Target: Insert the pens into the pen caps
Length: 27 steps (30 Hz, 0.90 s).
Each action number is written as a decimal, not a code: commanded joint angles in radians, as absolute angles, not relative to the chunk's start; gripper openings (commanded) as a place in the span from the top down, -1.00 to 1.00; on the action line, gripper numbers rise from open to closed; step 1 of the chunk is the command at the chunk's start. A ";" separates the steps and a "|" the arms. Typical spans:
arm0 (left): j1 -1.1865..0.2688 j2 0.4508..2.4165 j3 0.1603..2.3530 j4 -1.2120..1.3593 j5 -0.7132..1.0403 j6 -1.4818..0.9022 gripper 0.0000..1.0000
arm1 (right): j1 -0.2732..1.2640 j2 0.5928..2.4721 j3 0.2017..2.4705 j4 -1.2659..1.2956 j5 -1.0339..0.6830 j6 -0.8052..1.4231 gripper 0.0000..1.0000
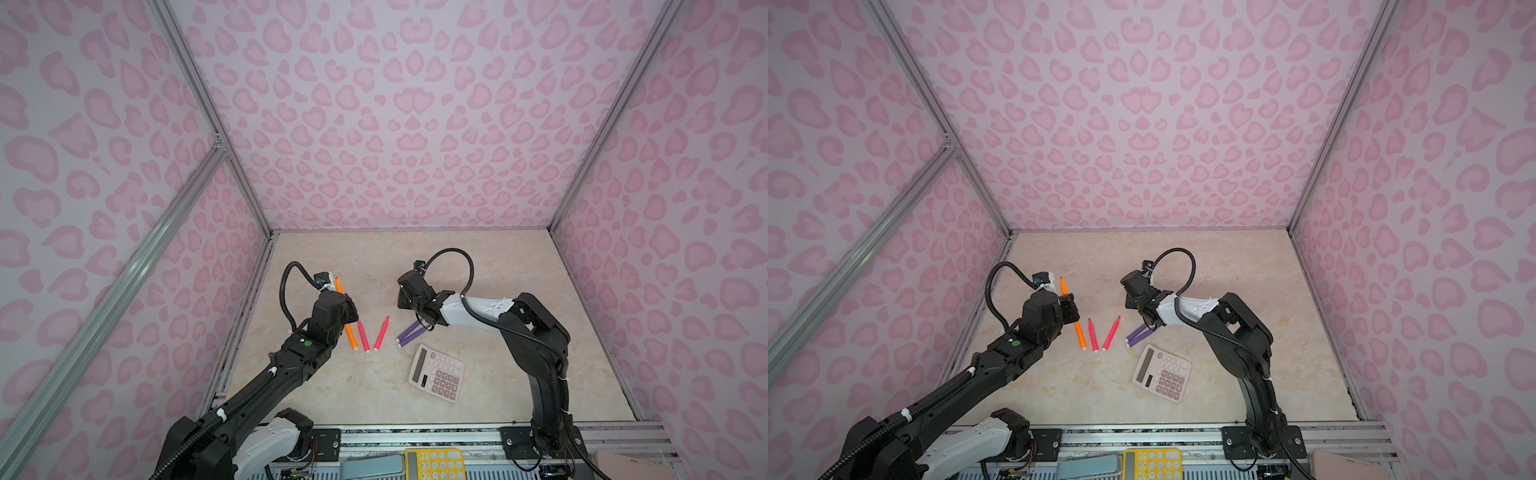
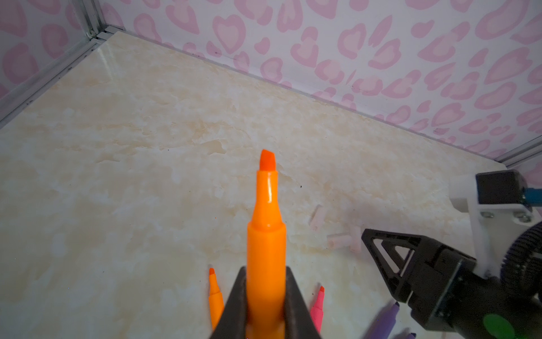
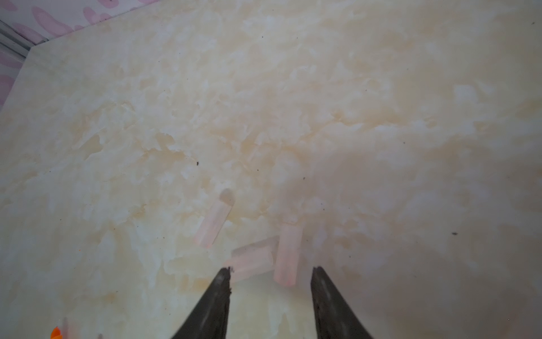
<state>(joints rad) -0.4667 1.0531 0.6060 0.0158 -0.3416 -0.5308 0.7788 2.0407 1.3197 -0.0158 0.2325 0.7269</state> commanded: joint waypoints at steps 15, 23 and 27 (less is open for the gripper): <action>-0.466 1.123 0.645 0.019 -0.275 -0.535 0.93 | 0.723 2.155 1.473 -0.187 0.254 0.703 0.14; -0.467 1.119 0.645 0.018 -0.265 -0.540 0.93 | 0.734 2.150 1.458 -0.172 0.242 0.704 0.14; -0.467 1.121 0.647 0.015 -0.263 -0.541 0.93 | 0.752 2.148 1.455 -0.171 0.248 0.702 0.14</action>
<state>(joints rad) -0.4671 1.1213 0.6342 0.0086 -0.2653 -0.5404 0.7403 2.1490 1.4616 -0.1825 0.2420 0.7105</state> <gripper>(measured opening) 0.173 0.434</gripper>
